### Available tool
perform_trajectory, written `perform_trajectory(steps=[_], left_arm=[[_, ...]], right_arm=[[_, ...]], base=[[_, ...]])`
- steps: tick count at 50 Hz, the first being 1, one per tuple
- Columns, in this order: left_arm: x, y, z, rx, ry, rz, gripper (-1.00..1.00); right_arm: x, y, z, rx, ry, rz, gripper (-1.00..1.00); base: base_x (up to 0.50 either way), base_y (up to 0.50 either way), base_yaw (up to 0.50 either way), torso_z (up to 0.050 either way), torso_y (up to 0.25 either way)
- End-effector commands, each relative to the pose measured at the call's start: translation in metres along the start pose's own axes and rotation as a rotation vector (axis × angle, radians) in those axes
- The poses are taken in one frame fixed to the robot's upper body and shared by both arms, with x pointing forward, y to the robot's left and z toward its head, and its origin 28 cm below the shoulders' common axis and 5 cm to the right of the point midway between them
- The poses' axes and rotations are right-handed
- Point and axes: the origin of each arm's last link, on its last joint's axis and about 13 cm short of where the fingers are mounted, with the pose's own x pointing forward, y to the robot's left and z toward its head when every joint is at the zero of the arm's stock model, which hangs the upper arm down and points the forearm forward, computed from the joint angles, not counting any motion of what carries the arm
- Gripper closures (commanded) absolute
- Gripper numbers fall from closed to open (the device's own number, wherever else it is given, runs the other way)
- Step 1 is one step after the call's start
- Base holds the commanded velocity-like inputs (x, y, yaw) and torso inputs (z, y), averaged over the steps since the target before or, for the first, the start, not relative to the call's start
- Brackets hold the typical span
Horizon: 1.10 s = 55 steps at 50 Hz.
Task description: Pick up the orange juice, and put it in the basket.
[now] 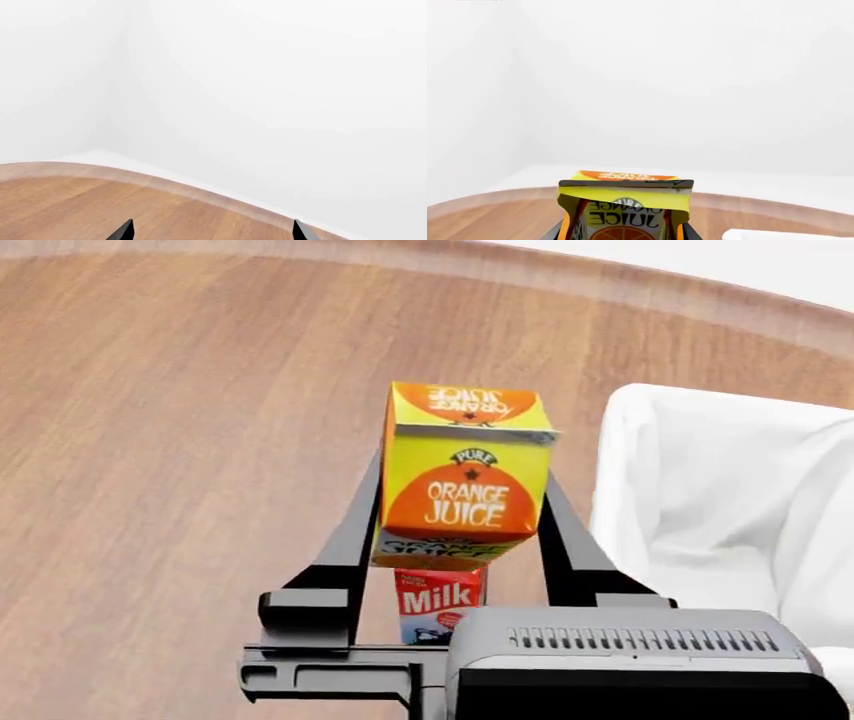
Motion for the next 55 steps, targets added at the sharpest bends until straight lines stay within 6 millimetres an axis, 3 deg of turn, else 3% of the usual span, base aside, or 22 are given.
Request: perform_trajectory(steps=[1,35,55], left_arm=[[0.0,0.0,0.0,0.0,0.001,0.001,-1.0],[0.001,0.001,0.0,0.004,0.001,0.006,-1.0],[0.001,0.002,-0.002,0.006,0.004,0.007,-1.0]], right_arm=[[0.004,-0.009,0.009,-0.026,-0.04,-0.035,1.0],[0.021,-0.041,0.019,-0.094,-0.035,-0.145,1.0],[0.027,-0.062,0.045,-0.141,-0.076,-0.212,1.0]], base=[[0.0,0.0,0.0,0.0,0.0],[0.0,0.0,0.0,0.0,0.001],[0.0,0.0,0.0,0.0,0.001]])
